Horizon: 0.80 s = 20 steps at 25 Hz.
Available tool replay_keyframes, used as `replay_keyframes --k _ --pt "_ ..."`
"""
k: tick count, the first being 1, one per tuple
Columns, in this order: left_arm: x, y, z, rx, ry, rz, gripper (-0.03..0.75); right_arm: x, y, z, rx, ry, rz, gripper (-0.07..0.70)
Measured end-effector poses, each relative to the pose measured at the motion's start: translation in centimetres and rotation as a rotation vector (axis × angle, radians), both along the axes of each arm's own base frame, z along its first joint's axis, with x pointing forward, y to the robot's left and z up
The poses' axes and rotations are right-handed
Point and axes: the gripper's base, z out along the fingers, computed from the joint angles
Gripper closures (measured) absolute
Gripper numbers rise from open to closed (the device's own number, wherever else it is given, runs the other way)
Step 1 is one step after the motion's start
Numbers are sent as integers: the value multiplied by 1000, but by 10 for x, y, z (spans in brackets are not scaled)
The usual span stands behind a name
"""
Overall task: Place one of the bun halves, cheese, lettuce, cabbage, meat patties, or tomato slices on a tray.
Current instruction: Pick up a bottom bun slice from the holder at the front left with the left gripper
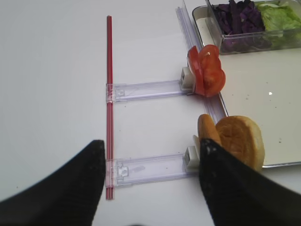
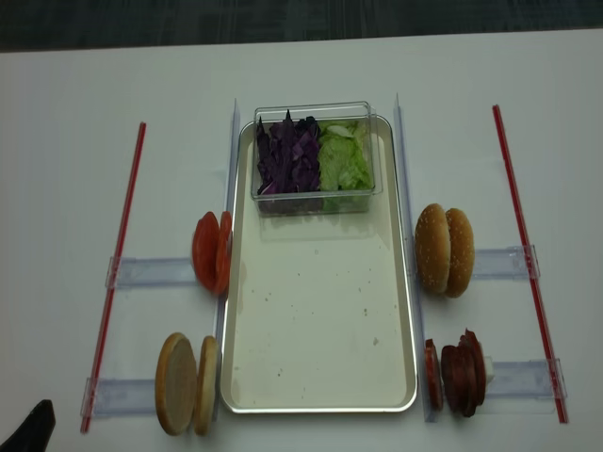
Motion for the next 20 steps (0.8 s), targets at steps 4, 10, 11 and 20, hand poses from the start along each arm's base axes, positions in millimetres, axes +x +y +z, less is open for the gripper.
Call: replay_keyframes --k 4,10,11,20 --pt "0 0 0 0 0 0 301 0 0 0 0 0 0 95" --pt "0 0 0 0 0 0 301 0 0 0 0 0 0 95" --pt "0 0 0 0 0 0 301 0 0 0 0 0 0 95" --pt "0 0 0 0 0 0 301 0 0 0 0 0 0 95"
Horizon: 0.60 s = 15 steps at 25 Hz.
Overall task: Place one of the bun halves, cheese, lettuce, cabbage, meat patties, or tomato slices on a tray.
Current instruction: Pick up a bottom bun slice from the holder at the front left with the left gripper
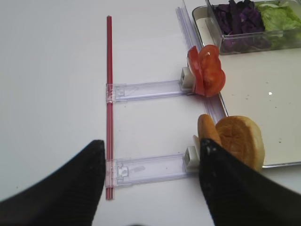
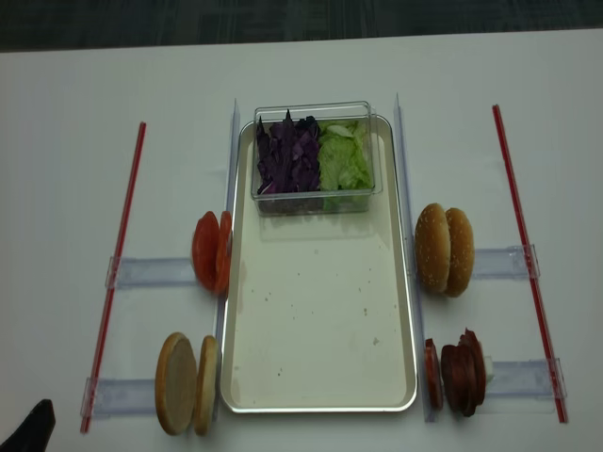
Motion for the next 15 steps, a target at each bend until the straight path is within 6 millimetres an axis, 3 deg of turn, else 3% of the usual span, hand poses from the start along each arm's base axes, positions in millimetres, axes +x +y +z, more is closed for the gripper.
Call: replay_keyframes --k 8,15 --pt "-3 0 2 -9 38 3 300 0 0 0 0 0 0 95" --pt "5 2 23 -48 136 45 301 0 0 0 0 0 0 95"
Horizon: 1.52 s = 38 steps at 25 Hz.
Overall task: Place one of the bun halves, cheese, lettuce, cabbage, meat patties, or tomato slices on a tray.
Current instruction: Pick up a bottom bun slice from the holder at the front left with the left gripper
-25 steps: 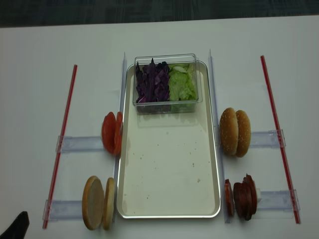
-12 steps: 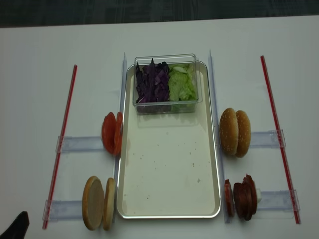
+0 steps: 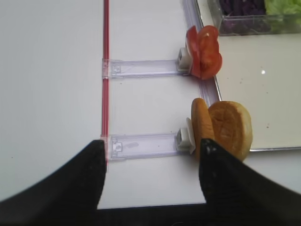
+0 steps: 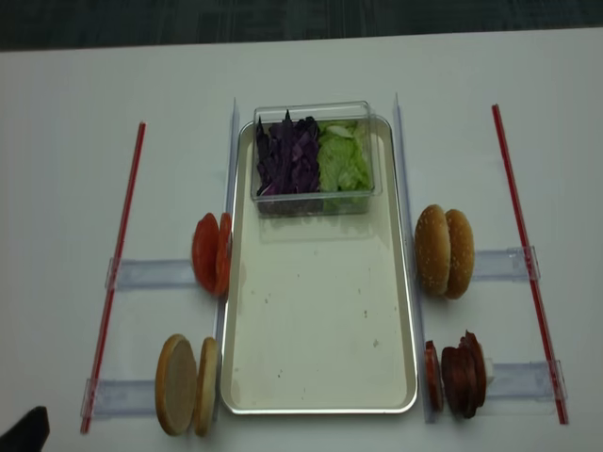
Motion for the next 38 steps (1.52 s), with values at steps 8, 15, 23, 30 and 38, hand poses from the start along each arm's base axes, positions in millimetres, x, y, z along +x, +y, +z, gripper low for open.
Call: replay_keyframes --k 8,15,23,30,38 --pt "9 3 19 -7 21 14 301 0 0 0 0 0 0 95" --pt "41 2 37 -7 140 3 301 0 0 0 0 0 0 95" --pt "72 1 39 8 253 -3 301 0 0 0 0 0 0 95" --pt "98 0 30 15 373 -2 301 0 0 0 0 0 0 95" --pt "137 -2 9 25 558 -3 301 0 0 0 0 0 0 95"
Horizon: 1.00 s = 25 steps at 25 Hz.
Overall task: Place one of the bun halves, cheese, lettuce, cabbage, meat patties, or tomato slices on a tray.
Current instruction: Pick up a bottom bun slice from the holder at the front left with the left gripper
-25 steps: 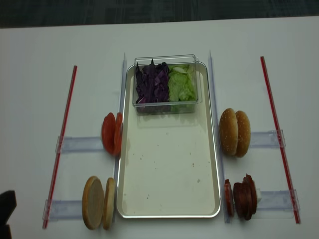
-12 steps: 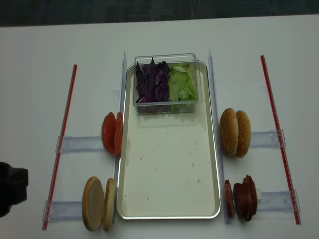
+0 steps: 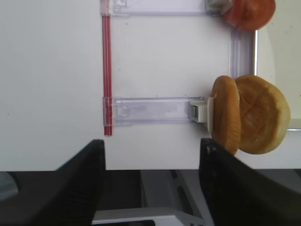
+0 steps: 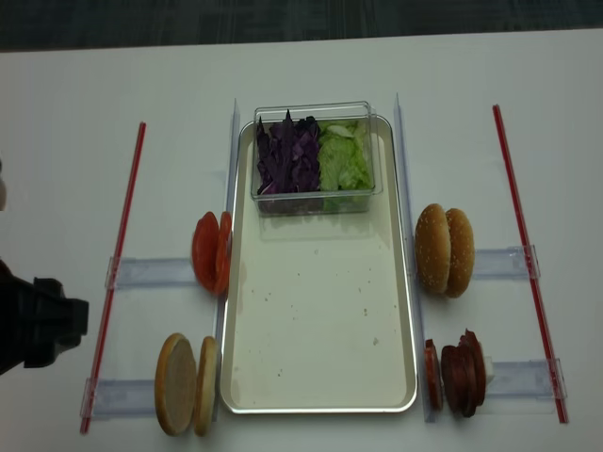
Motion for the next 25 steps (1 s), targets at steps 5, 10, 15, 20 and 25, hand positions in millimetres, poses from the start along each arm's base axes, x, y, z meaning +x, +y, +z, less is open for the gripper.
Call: replay_keyframes --k 5,10,15,20,25 --pt "15 -1 -12 8 78 -13 301 0 0 0 0 0 0 95" --pt "23 -1 -18 10 118 -15 301 0 0 0 0 0 0 95" --pt "27 -1 -22 11 139 -15 301 0 0 0 0 0 0 95" --pt "27 -2 -22 -2 139 -14 301 0 0 0 0 0 0 95" --pt "27 -4 -22 -26 141 6 301 0 0 0 0 0 0 95"
